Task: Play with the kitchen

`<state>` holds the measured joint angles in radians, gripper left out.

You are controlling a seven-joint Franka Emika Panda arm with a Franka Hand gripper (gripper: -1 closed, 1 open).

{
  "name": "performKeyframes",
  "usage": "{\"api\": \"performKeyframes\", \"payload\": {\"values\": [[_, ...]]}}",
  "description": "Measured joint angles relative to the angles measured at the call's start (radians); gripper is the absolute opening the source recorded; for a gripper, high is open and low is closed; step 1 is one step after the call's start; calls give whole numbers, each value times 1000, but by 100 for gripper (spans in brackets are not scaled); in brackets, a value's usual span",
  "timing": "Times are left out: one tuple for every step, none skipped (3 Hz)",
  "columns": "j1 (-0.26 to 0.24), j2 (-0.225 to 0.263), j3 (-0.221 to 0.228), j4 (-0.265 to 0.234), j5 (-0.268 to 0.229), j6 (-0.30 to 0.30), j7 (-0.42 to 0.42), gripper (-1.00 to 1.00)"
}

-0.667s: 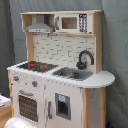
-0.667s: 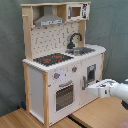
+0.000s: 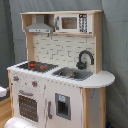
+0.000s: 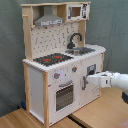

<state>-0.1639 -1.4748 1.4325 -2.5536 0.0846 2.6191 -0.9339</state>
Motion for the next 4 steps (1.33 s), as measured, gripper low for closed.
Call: {"api": "performKeyframes", "payload": {"values": [[-2,-6,-36,36,0,-91,8,100],[-48,-14,-117,64,-14,-136,13,100],[-134,-14,-140,128,-45,-126,12,100],[-218,-14,-154,185,-68,-110,12,100]]}}
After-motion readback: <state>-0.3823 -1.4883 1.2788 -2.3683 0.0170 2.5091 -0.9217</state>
